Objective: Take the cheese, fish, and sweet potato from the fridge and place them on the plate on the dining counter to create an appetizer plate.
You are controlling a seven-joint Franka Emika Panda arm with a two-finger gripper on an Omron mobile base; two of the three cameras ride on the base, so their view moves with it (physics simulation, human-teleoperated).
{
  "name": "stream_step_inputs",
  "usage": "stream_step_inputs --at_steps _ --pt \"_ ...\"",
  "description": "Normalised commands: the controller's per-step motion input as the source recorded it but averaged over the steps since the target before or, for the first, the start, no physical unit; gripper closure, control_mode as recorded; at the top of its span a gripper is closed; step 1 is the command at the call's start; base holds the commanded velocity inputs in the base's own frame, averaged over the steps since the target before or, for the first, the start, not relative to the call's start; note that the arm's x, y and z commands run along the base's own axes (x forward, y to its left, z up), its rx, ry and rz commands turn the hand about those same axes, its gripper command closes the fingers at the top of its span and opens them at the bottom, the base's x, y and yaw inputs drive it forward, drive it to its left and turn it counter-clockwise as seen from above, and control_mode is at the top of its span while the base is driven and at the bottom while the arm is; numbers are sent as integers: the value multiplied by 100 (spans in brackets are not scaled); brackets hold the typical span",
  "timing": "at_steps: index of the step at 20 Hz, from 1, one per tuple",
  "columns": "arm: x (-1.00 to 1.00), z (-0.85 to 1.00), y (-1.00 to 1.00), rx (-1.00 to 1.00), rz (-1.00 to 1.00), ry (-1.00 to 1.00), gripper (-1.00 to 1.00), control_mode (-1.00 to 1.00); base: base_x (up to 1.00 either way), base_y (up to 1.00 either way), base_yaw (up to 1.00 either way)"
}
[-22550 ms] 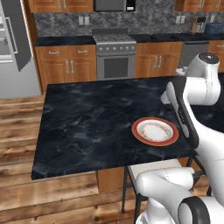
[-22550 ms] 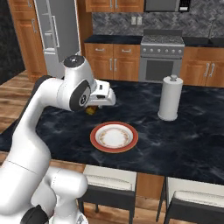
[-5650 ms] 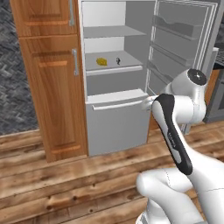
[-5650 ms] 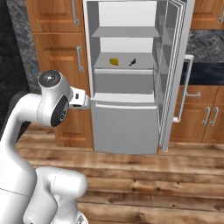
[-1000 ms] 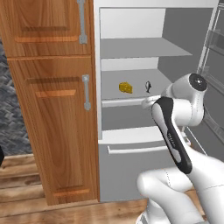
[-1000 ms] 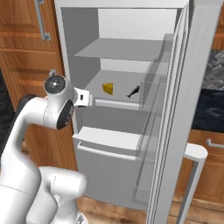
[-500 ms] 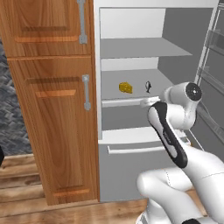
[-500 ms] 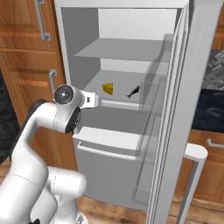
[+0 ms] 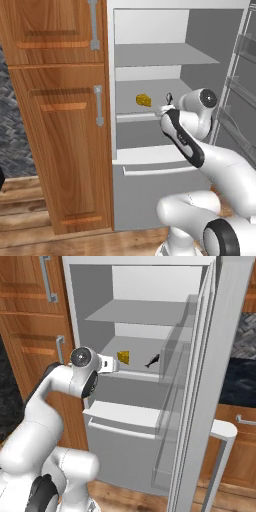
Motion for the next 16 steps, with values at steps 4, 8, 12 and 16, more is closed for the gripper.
stream_step_inputs --at_steps 4,8,12,16 --pt "46 1 0 0 0 7 -100 -100 0 0 0" --pt "39 -2 0 0 0 1 -100 -100 0 0 0" --pt "18 -16 0 0 1 0 -100 -100 0 0 0" --pt "12 -11 0 0 1 0 -100 -100 0 0 0"
